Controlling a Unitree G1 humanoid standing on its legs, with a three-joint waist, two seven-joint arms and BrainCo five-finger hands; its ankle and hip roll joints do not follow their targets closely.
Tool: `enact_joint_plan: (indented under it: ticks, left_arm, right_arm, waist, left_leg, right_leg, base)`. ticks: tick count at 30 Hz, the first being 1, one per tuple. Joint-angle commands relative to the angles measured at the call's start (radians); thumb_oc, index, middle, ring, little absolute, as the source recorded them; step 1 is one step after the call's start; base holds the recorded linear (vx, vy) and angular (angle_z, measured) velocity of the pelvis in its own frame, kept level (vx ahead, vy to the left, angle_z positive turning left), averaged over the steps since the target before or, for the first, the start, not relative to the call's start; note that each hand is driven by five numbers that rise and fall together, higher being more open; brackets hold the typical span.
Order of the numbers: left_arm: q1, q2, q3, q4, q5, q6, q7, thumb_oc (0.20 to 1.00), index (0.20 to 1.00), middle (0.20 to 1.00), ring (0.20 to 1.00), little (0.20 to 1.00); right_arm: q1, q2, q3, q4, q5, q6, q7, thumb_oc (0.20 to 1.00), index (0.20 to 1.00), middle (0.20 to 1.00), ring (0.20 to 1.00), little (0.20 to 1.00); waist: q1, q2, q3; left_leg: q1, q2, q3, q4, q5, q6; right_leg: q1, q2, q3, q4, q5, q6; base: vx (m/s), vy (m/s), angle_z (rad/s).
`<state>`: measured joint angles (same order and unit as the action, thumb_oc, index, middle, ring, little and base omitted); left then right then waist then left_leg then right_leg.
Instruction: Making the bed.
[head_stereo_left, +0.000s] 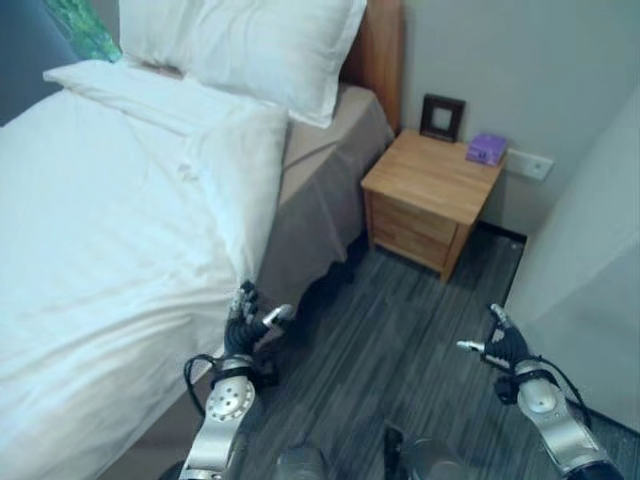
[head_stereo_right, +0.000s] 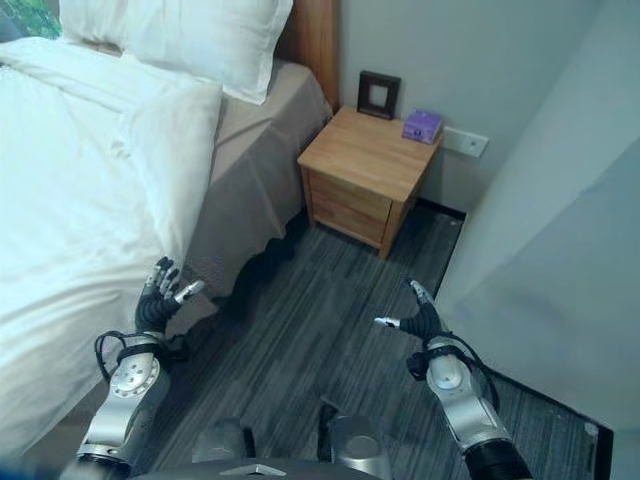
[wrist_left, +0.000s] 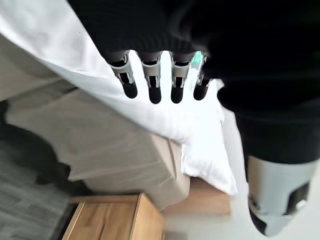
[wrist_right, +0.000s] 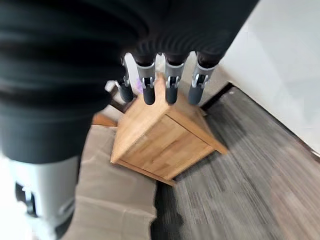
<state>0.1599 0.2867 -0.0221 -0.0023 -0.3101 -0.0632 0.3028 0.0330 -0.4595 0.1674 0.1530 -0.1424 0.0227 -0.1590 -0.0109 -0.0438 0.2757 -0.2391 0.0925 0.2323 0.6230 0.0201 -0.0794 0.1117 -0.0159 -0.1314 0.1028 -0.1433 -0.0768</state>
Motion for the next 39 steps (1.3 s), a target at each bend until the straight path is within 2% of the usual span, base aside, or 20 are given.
enact_joint_plan:
  ticks: [1, 3, 4, 5, 6, 7, 8, 9, 12, 15, 16, 17, 18, 23, 29, 31, 33, 34, 37, 39]
  left_arm:
    - [-0.050, -0.002, 0.052, -0.031, 0.031, -0.033, -0.006, 1.000, 1.000, 1.000, 1.000, 1.000]
    - [-0.042, -0.010, 0.055, -0.031, 0.035, -0.029, -0.014, 1.000, 1.000, 1.000, 1.000, 1.000]
    - [-0.030, -0.015, 0.067, -0.029, 0.039, -0.019, -0.022, 1.000, 1.000, 1.000, 1.000, 1.000]
    - [-0.025, -0.015, 0.067, -0.033, 0.040, -0.012, -0.024, 1.000, 1.000, 1.000, 1.000, 1.000]
    - [-0.012, -0.016, 0.072, -0.035, 0.038, -0.012, -0.033, 1.000, 1.000, 1.000, 1.000, 1.000]
    - [-0.010, -0.009, 0.075, -0.038, 0.039, -0.014, -0.030, 1.000, 1.000, 1.000, 1.000, 1.000]
    - [-0.024, 0.001, 0.072, -0.039, 0.043, -0.005, -0.029, 1.000, 1.000, 1.000, 1.000, 1.000]
    - [-0.048, 0.024, 0.066, -0.043, 0.075, 0.010, -0.026, 1.000, 1.000, 1.000, 1.000, 1.000]
    - [-0.078, 0.052, 0.068, -0.056, 0.076, 0.005, -0.014, 1.000, 1.000, 1.000, 1.000, 1.000]
    - [-0.109, 0.081, 0.093, -0.081, 0.055, -0.010, -0.006, 1.000, 1.000, 1.000, 1.000, 1.000]
    - [-0.112, 0.087, 0.099, -0.087, 0.040, -0.017, -0.002, 1.000, 1.000, 1.000, 1.000, 1.000]
    - [-0.108, 0.098, 0.124, -0.095, 0.027, -0.025, -0.002, 1.000, 1.000, 1.000, 1.000, 1.000]
    - [-0.107, 0.098, 0.126, -0.096, 0.027, -0.025, -0.002, 1.000, 1.000, 1.000, 1.000, 1.000]
    - [-0.100, 0.129, 0.162, -0.066, -0.001, -0.033, 0.003, 1.000, 1.000, 1.000, 1.000, 1.000]
    - [-0.076, 0.104, 0.192, -0.053, -0.067, -0.061, 0.017, 1.000, 1.000, 1.000, 1.000, 1.000]
    - [-0.088, 0.095, 0.196, -0.038, -0.120, -0.072, 0.024, 1.000, 1.000, 1.000, 1.000, 1.000]
    - [-0.103, 0.093, 0.197, -0.026, -0.144, -0.078, 0.037, 1.000, 1.000, 1.000, 1.000, 1.000]
    - [-0.110, 0.093, 0.212, -0.004, -0.163, -0.079, 0.047, 1.000, 1.000, 1.000, 1.000, 1.000]
    - [-0.129, 0.130, 0.210, 0.033, -0.150, -0.066, 0.054, 1.000, 1.000, 1.000, 1.000, 1.000]
    - [-0.115, 0.156, 0.226, 0.064, -0.132, -0.048, 0.042, 1.000, 1.000, 1.000, 1.000, 1.000]
  right_arm:
    - [0.003, -0.063, -0.047, -0.084, -0.002, -0.028, 0.015, 1.000, 1.000, 1.000, 1.000, 1.000]
    - [0.016, -0.065, -0.051, -0.082, -0.002, -0.029, 0.022, 1.000, 1.000, 1.000, 1.000, 1.000]
    - [0.035, -0.062, -0.066, -0.081, -0.009, -0.024, 0.030, 1.000, 1.000, 1.000, 1.000, 1.000]
    - [0.044, -0.063, -0.069, -0.085, -0.015, -0.024, 0.034, 1.000, 1.000, 1.000, 1.000, 1.000]
    - [0.036, -0.062, -0.059, -0.107, -0.033, -0.020, 0.047, 1.000, 1.000, 1.000, 1.000, 1.000]
    - [0.038, -0.058, -0.047, -0.111, -0.047, -0.024, 0.049, 1.000, 1.000, 1.000, 1.000, 1.000]
    - [0.044, -0.046, -0.048, -0.107, -0.053, -0.024, 0.049, 1.000, 1.000, 1.000, 1.000, 1.000]
    - [0.019, -0.047, -0.037, -0.116, -0.100, -0.030, 0.050, 1.000, 1.000, 1.000, 1.000, 1.000]
    - [-0.023, -0.050, -0.025, -0.116, -0.122, -0.025, 0.038, 1.000, 1.000, 1.000, 1.000, 1.000]
    - [-0.095, -0.069, -0.016, -0.132, -0.114, -0.014, 0.034, 1.000, 1.000, 1.000, 1.000, 1.000]
    - [-0.124, -0.077, -0.010, -0.143, -0.108, -0.014, 0.035, 1.000, 1.000, 1.000, 1.000, 1.000]
    - [-0.185, -0.087, 0.008, -0.150, -0.101, -0.013, 0.031, 1.000, 1.000, 1.000, 1.000, 1.000]
    - [-0.188, -0.086, 0.009, -0.148, -0.101, -0.014, 0.030, 1.000, 1.000, 1.000, 1.000, 1.000]
    - [-0.286, -0.086, 0.043, -0.168, -0.087, -0.021, 0.025, 1.000, 1.000, 1.000, 1.000, 1.000]
    - [-0.353, -0.068, 0.082, -0.169, -0.061, -0.032, 0.010, 1.000, 1.000, 1.000, 1.000, 1.000]
    - [-0.387, -0.079, 0.105, -0.155, -0.045, -0.023, 0.021, 1.000, 1.000, 1.000, 1.000, 1.000]
    - [-0.402, -0.102, 0.111, -0.132, -0.052, -0.014, 0.026, 1.000, 1.000, 1.000, 1.000, 1.000]
    - [-0.414, -0.130, 0.106, -0.084, -0.050, 0.008, 0.028, 1.000, 1.000, 1.000, 1.000, 1.000]
    - [-0.452, -0.192, 0.112, -0.028, -0.086, 0.035, 0.027, 1.000, 1.000, 1.000, 1.000, 1.000]
    - [-0.446, -0.212, 0.093, -0.012, -0.095, 0.040, 0.022, 1.000, 1.000, 1.000, 1.000, 1.000]
  waist:
    - [-0.032, 0.056, -0.007]
    - [-0.046, 0.059, -0.015]
    - [-0.069, 0.081, -0.030]
    - [-0.084, 0.085, -0.036]
    - [-0.088, 0.098, -0.038]
    - [-0.081, 0.096, -0.049]
    - [-0.088, 0.094, -0.046]
    - [-0.104, 0.092, -0.032]
    - [-0.118, 0.088, -0.015]
    - [-0.109, 0.077, -0.019]
    - [-0.102, 0.070, -0.024]
    - [-0.090, 0.060, -0.033]
    - [-0.092, 0.061, -0.031]
    - [-0.055, 0.038, -0.063]
    - [-0.026, 0.043, -0.084]
    - [-0.016, 0.028, -0.057]
    - [-0.014, 0.018, -0.033]
    - [-0.032, 0.020, -0.032]
    - [-0.042, 0.025, -0.043]
    - [-0.054, 0.036, -0.064]
  left_leg:
    - [0.169, 0.034, 0.193, -0.368, 0.043, -0.037]
    - [0.204, 0.005, 0.269, -0.472, 0.049, -0.037]
    - [0.219, 0.007, 0.405, -0.567, 0.070, -0.028]
    - [0.263, 0.018, 0.458, -0.609, 0.075, -0.013]
    - [0.300, -0.015, 0.385, -0.655, 0.061, 0.022]
    - [0.319, -0.054, 0.345, -0.684, 0.053, 0.047]
    - [0.363, -0.068, 0.345, -0.709, 0.025, 0.073]
    - [0.399, -0.092, 0.317, -0.710, -0.015, 0.113]
    - [0.416, -0.077, 0.288, -0.710, -0.039, 0.114]
    - [0.418, -0.057, 0.238, -0.710, -0.042, 0.087]
    - [0.418, -0.053, 0.216, -0.710, -0.044, 0.076]
    - [0.404, -0.027, 0.195, -0.710, -0.024, 0.054]
    - [0.406, -0.025, 0.193, -0.710, -0.025, 0.053]
    - [0.368, -0.029, 0.038, -0.710, -0.028, 0.025]
    - [0.400, -0.028, -0.018, -0.696, -0.016, 0.003]
    - [0.313, -0.034, -0.018, -0.483, -0.058, -0.008]
    - [0.255, 0.008, 0.084, -0.413, -0.022, -0.025]
    - [0.268, 0.076, 0.251, -0.468, -0.001, -0.044]
    - [0.281, 0.076, 0.360, -0.565, 0.041, -0.052]
    - [0.324, 0.054, 0.349, -0.645, 0.035, -0.031]
  right_leg:
    - [0.065, -0.080, 0.041, -0.190, 0.103, 0.134]
    - [0.087, -0.083, 0.022, -0.190, 0.081, 0.143]
    - [0.114, -0.056, -0.031, -0.137, 0.052, 0.135]
    - [0.113, -0.059, -0.063, -0.082, 0.039, 0.139]
    - [0.100, -0.063, -0.086, 0.026, -0.008, 0.145]
    - [0.088, -0.071, -0.100, 0.144, 0.027, 0.166]
    - [0.017, -0.096, -0.128, 0.291, 0.086, 0.210]
    - [-0.091, -0.176, -0.130, 0.515, 0.206, 0.284]
    - [-0.208, -0.201, -0.088, 0.621, 0.176, 0.275]
    - [-0.216, -0.244, -0.081, 0.453, 0.134, 0.224]
    - [-0.214, -0.227, -0.047, 0.370, 0.115, 0.219]
    - [-0.180, -0.172, 0.012, 0.112, 0.108, 0.204]
    - [-0.171, -0.169, 0.009, 0.100, 0.113, 0.204]
    - [-0.121, -0.101, 0.212, -0.178, 0.178, 0.203]
    - [-0.070, -0.109, 0.136, -0.190, 0.172, 0.195]
    - [-0.039, -0.131, 0.092, -0.190, 0.165, 0.182]
    - [-0.011, -0.147, 0.038, -0.190, 0.153, 0.169]
    - [0.010, -0.153, -0.023, -0.190, 0.124, 0.170]
    - [0.035, -0.144, -0.068, -0.190, 0.113, 0.180]
    - [0.052, -0.147, -0.100, -0.190, 0.103, 0.191]
  base:
    - [0.32, -0.033, 0.10]
    - [0.43, -0.056, 0.32]
    - [0.62, -0.118, 0.12]
    - [0.60, -0.076, 0.56]
    - [0.52, 0.048, 1.06]
    - [0.44, 0.074, 1.37]
    - [0.39, 0.033, 1.01]
    - [0.18, 0.010, 0.71]
    - [0.14, -0.123, 1.31]
    - [0.21, -0.240, 1.12]
    - [0.25, -0.445, 0.81]
    - [0.18, -0.349, 0.64]
    - [0.22, -0.441, 0.97]
    - [0.18, -0.267, 1.24]
    - [0.13, -0.220, 0.78]
    - [0.05, -0.261, 0.20]
    - [0.02, -0.177, 0.47]
    - [0.02, -0.090, 0.84]
    - [0.14, -0.018, 1.08]
    - [0.20, 0.079, 0.99]
